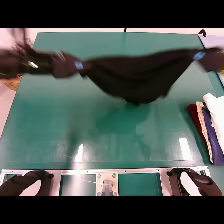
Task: Fold the shirts.
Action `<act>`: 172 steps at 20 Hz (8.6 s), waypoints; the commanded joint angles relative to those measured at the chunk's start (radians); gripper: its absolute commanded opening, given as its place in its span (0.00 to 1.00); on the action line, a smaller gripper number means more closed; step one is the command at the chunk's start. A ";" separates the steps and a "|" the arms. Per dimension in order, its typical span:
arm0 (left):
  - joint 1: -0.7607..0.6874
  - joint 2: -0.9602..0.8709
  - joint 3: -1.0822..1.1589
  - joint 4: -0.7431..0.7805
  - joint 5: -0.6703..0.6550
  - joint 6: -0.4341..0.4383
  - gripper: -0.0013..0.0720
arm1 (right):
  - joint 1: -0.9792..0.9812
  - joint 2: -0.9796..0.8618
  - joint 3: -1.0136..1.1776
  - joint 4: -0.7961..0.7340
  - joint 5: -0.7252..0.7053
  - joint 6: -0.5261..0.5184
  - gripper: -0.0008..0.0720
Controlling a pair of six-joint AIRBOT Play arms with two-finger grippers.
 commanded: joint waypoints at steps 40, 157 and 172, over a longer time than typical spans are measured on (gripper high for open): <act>0.000 -0.676 0.043 0.469 0.372 -0.209 0.05 | 0.125 -0.037 -0.895 -0.132 0.005 0.361 0.71; 0.245 -0.666 -0.214 0.026 0.490 -0.023 0.05 | 0.165 -0.954 0.168 -0.006 -0.326 0.161 0.04; 0.611 -0.661 0.097 0.336 -0.176 -0.140 0.93 | -0.375 -0.603 -0.203 -0.244 0.126 0.140 0.49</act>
